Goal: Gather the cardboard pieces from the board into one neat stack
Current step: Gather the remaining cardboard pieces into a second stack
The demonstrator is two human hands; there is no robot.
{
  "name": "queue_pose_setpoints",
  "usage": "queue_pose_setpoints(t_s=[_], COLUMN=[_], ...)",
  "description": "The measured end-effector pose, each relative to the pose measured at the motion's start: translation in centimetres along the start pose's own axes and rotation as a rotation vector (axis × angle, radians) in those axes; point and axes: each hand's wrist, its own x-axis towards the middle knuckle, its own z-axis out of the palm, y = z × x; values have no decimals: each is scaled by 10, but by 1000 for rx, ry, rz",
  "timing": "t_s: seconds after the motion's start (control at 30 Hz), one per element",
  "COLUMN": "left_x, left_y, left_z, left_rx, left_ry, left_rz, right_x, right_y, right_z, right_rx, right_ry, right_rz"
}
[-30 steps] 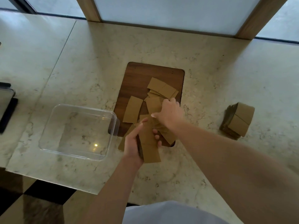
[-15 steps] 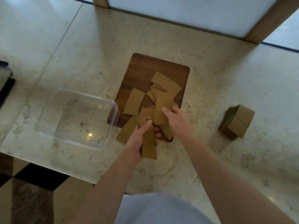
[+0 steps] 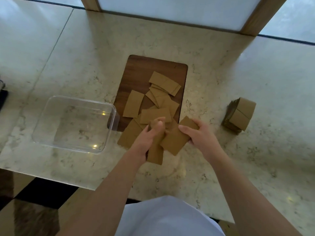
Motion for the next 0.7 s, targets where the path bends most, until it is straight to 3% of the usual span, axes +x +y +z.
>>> queue_pose_setpoints(t_s=[0.1,0.17,0.2,0.3,0.4,0.5,0.63,0.7], left_x=[7,8,8,7,6,2,-4,-7], left_y=[-5,-11,-14,-19,-19,-14,-11,-13], left_z=[6,11,14,17,11,1,-1,6], left_rx=[-192,-255,-265,-325,-349,-431,-422,-451], left_ry=[148,163,179,189,266,364,139,25], left_rz=[71,105,104,42,45,-16,-126,-127], right_x=[-5,-12,-17,-29,-36,-42,-43,-36], right_y=[9,12,14,28,40,44,47,45], right_z=[4,16,24,49,61,58,62,71], right_rx=[355,534,481,-32,-438,-662,-813,-865], right_ry=[202,189,135,-33,-99,-9,63,102], right_rz=[87,180,230,260,49,-172,-824,-929])
